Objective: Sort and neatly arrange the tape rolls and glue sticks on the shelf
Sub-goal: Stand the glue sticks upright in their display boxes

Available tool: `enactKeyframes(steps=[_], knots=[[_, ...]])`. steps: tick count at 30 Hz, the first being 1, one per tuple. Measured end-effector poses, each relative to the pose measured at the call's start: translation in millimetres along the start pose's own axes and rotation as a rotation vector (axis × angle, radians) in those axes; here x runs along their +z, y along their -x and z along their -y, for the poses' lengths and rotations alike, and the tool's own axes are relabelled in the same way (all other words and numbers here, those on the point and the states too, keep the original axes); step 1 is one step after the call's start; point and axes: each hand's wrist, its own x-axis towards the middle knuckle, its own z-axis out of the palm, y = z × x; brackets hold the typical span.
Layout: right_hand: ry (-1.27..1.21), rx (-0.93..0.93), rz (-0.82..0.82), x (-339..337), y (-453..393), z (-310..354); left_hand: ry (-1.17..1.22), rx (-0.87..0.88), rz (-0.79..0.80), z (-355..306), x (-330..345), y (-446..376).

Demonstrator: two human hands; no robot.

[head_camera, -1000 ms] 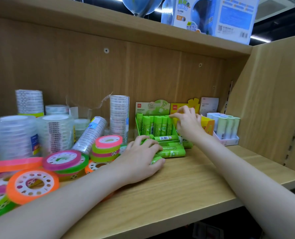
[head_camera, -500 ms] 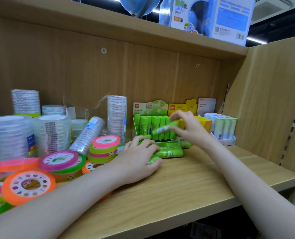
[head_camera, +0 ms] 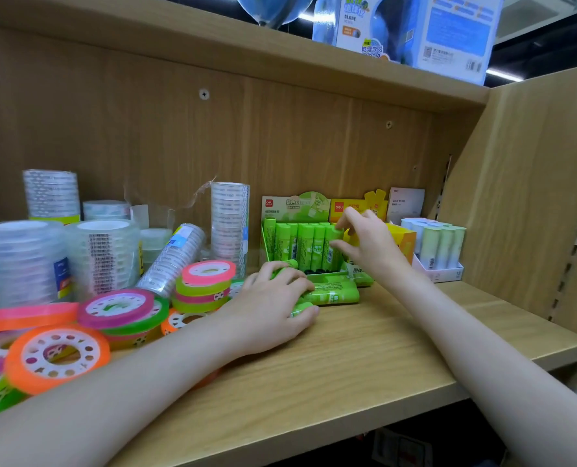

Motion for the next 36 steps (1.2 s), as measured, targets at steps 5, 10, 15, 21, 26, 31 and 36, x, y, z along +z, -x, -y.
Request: enactKeyframes(steps=[5,10,15,21,26,31,36], knots=[[0.051,0.083,-0.012,5,-4,-1,0.005,0.004,-0.006,0,1,0],[0.206,0.059,0.011,2,-5,0,0.005,0.006,-0.007,0,1,0],[0.179,0.039,-0.037,-1,5,-10,0.010,0.003,-0.003,1,0,1],[0.062,-0.066,0.061,-26,38,-27,0.007,0.008,0.000,-3,-1,0],[0.289,-0.018,0.358,-21,42,-21,0.006,-0.005,0.003,0,0,0],[0.366,0.099,0.422,-20,46,-29,0.017,-0.004,-0.001,-1,-1,1],[-0.573,0.293,0.085,-34,45,-25,0.013,-0.005,0.001,0,-1,1]])
